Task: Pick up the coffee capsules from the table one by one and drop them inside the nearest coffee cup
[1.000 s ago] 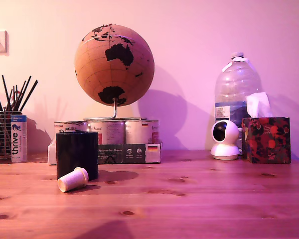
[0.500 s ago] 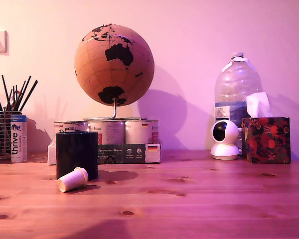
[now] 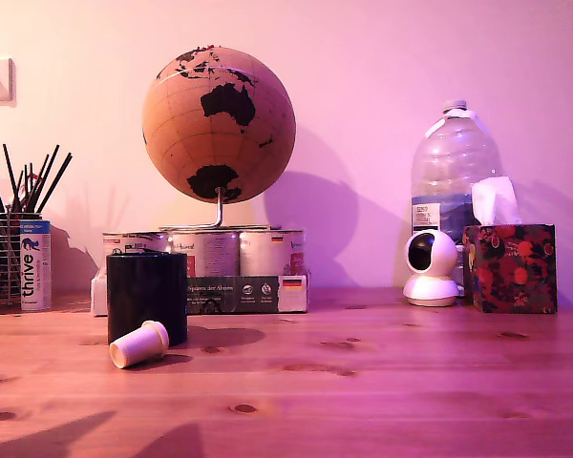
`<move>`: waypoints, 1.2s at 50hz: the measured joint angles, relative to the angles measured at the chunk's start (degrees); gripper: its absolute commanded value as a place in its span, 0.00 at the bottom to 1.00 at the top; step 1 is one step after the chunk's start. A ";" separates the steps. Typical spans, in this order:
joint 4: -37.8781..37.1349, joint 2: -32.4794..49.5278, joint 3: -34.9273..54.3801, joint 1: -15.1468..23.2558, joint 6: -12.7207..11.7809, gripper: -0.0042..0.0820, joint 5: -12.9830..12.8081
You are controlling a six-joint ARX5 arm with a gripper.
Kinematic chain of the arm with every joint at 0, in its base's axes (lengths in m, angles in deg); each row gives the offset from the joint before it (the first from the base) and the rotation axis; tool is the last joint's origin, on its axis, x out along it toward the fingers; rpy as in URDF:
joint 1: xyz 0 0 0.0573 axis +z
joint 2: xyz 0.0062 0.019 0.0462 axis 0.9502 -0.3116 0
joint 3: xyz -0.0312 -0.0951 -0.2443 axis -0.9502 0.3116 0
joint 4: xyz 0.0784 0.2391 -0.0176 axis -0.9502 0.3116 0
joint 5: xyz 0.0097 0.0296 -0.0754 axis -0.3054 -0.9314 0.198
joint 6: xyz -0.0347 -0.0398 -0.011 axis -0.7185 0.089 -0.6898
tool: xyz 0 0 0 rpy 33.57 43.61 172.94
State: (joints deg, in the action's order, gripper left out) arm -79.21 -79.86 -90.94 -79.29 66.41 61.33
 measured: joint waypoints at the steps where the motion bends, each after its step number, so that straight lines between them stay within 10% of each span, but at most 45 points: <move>1: -0.46 0.00 0.39 0.00 0.00 0.67 0.17; 35: -6.49 -1.18 4.92 -0.09 3.08 0.67 6.40; 60: -22.93 -23.08 4.94 -3.41 4.85 0.67 5.97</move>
State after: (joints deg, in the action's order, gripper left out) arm -102.13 -102.94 -86.00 -82.70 71.26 67.30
